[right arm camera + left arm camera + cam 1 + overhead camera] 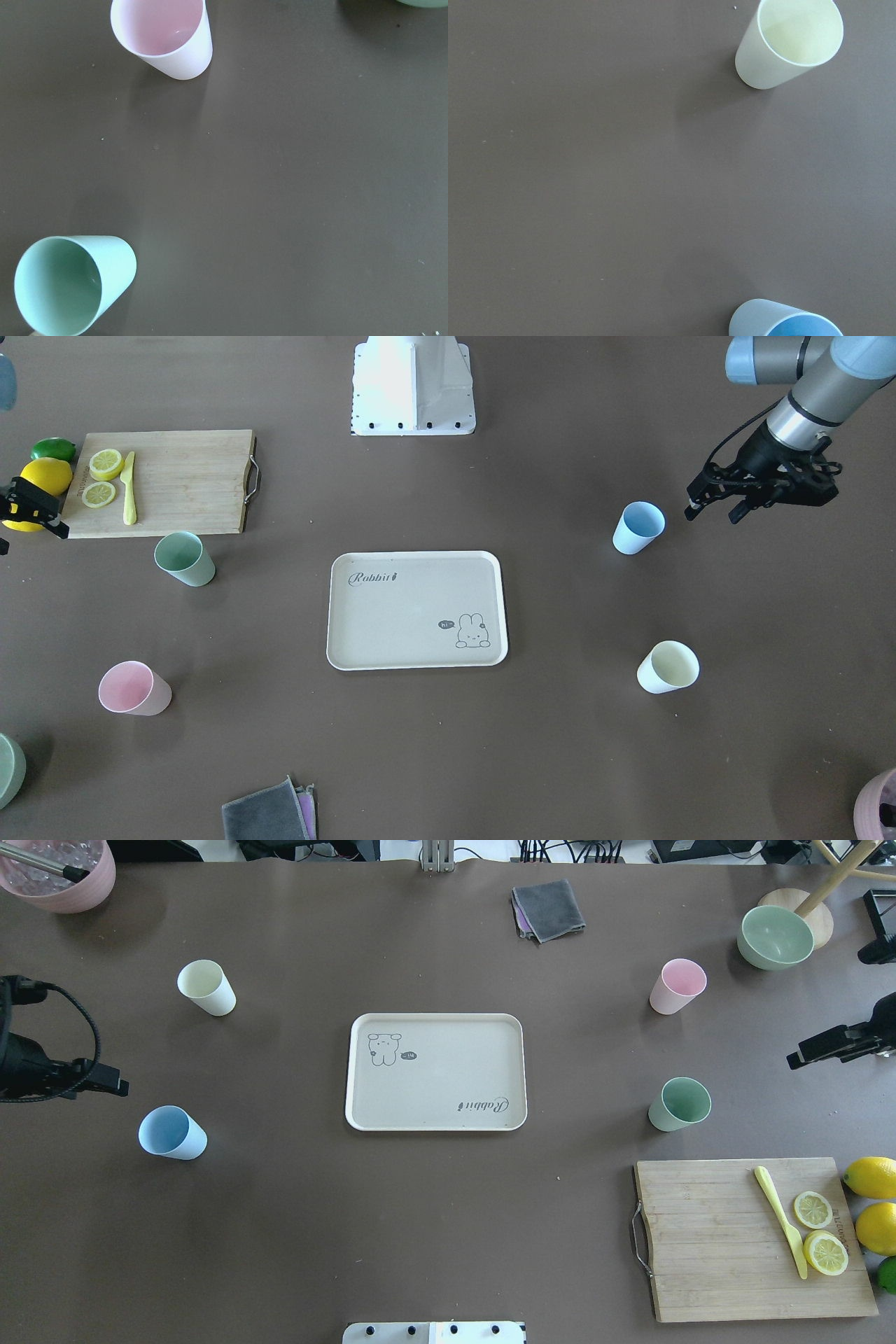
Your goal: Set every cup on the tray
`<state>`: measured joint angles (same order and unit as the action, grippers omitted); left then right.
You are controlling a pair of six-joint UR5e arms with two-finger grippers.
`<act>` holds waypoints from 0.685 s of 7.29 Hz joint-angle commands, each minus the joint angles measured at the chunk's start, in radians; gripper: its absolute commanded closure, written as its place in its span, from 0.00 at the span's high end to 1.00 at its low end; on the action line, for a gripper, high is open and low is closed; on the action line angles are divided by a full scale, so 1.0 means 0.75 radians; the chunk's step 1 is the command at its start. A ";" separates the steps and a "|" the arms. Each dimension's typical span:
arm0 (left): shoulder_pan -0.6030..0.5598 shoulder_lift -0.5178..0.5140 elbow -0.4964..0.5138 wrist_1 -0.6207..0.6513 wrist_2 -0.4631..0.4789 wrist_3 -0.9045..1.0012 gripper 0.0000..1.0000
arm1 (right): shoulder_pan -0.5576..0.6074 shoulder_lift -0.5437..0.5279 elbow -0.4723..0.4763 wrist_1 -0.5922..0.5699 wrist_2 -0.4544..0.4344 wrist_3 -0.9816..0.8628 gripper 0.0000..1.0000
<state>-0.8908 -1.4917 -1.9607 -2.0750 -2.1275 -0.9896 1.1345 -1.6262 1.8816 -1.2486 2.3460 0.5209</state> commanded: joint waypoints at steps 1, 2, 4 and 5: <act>0.140 -0.013 0.007 0.001 0.077 -0.024 0.85 | -0.058 0.008 -0.007 0.000 -0.044 0.005 0.99; 0.179 -0.015 0.031 -0.001 0.100 -0.022 0.81 | -0.065 0.008 -0.007 -0.002 -0.046 0.005 0.99; 0.181 -0.054 0.088 -0.001 0.104 -0.020 0.69 | -0.069 0.008 -0.007 -0.004 -0.046 0.015 0.99; 0.181 -0.058 0.090 -0.001 0.102 -0.020 0.59 | -0.077 0.011 -0.022 -0.006 -0.046 0.015 0.99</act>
<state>-0.7571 -1.5264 -1.9041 -2.0754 -2.0512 -1.0050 1.0830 -1.6198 1.8734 -1.2515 2.3120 0.5298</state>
